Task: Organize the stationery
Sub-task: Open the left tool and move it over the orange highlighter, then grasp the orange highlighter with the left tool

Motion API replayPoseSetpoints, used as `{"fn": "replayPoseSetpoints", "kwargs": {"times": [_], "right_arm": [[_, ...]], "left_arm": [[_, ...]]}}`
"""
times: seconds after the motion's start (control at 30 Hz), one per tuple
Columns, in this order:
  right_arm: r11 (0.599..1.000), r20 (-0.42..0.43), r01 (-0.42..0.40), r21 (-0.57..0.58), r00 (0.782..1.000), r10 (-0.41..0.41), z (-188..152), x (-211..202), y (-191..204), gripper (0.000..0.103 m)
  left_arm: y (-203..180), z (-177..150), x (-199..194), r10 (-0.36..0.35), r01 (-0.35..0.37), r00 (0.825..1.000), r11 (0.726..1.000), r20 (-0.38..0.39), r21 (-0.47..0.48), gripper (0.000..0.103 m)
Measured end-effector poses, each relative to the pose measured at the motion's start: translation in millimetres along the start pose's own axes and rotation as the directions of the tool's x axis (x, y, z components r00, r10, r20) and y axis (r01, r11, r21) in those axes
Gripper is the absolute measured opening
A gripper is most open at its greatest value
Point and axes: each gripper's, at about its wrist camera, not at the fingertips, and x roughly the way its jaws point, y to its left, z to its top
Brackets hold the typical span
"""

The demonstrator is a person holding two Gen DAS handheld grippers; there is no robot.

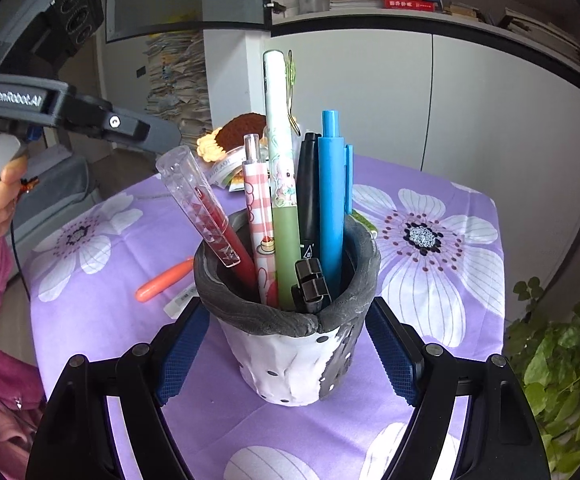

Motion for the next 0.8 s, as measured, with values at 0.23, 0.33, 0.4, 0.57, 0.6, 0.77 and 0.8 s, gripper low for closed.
{"fn": "replayPoseSetpoints", "kwargs": {"times": [0.23,0.33,0.4,0.57,0.6,0.77,0.8], "right_arm": [[0.999,0.045,0.001,0.05,0.999,-0.004,2,-1,-1,0.072],[0.998,0.05,-0.015,0.068,0.999,0.011,2,-1,-5,0.072],[0.998,0.049,-0.013,0.065,0.999,0.009,2,-1,-4,0.072],[0.999,0.047,-0.001,0.048,0.999,-0.001,3,0,0,0.072],[0.999,0.047,-0.002,0.05,0.999,0.0,2,0,0,0.072],[0.999,0.047,-0.004,0.054,0.999,0.002,2,0,-2,0.072],[0.999,0.047,-0.004,0.054,0.999,0.002,2,0,-2,0.072]], "left_arm": [[21,-23,30,0.094,-0.1,0.988,0.994,-0.121,-0.042,0.054],[27,-35,48,0.097,-0.11,0.975,0.993,-0.199,-0.053,0.052],[27,-39,56,0.102,-0.117,0.969,0.992,-0.226,-0.05,0.05],[24,-41,71,0.142,-0.15,0.958,0.989,-0.249,-0.015,0.033],[24,-41,75,0.142,-0.151,0.956,0.988,-0.258,-0.014,0.028],[25,-36,87,0.168,-0.175,0.946,0.985,-0.277,-0.002,0.026],[24,-34,89,0.174,-0.181,0.945,0.983,-0.276,0.0,0.026]]}}
